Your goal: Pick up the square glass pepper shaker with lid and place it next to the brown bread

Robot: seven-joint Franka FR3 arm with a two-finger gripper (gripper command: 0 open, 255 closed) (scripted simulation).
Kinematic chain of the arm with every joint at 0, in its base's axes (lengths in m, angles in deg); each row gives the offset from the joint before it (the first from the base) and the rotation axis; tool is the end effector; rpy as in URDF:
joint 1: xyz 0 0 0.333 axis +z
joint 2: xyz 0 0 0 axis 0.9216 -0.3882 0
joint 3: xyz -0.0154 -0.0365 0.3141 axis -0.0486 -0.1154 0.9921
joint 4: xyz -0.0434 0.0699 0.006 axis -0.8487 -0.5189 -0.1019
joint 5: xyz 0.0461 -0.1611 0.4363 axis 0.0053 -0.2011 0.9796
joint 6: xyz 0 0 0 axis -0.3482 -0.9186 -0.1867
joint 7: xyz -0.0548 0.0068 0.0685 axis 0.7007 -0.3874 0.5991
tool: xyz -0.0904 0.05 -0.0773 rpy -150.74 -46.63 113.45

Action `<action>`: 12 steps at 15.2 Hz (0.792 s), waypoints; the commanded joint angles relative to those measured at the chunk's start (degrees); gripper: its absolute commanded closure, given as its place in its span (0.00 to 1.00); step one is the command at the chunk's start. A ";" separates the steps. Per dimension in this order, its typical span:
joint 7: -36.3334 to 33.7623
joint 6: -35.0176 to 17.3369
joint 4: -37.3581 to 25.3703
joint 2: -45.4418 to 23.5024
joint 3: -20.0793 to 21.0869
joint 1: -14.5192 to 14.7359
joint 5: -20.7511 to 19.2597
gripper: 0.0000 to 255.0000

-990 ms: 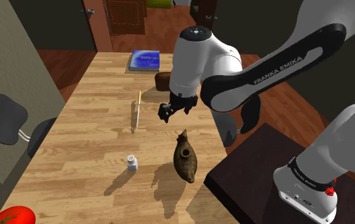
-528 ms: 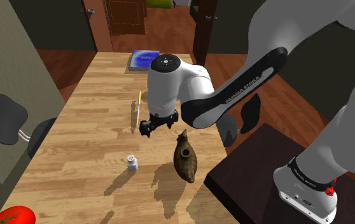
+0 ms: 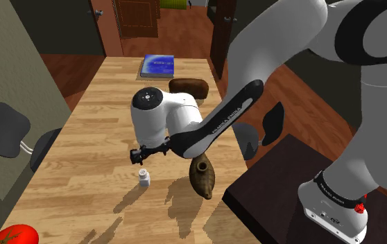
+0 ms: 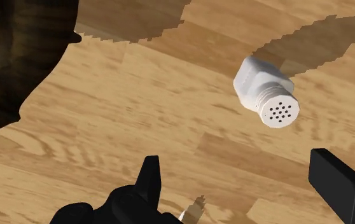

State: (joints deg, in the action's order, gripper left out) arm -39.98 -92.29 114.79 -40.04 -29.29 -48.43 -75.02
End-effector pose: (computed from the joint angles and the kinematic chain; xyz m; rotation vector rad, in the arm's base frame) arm 0.5010 0.4707 0.1479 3.0819 -0.2648 0.3135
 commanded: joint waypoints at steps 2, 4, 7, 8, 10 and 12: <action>-2.22 0.77 -7.23 -6.86 -1.76 3.75 -1.92 0.00; -2.87 1.53 -11.95 -10.85 -2.57 5.78 -2.47 0.00; -3.21 0.55 -12.95 -12.78 -3.40 6.21 -3.23 0.00; -3.32 0.23 -13.31 -13.43 -3.66 6.34 -3.48 0.00; -3.51 -0.39 -14.07 -14.76 -4.19 6.62 -3.96 0.00; -3.65 -0.85 -14.71 -15.82 -4.60 6.83 -4.31 0.00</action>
State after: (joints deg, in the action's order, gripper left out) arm -43.61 -92.91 100.54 -55.22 -33.66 -41.71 -79.15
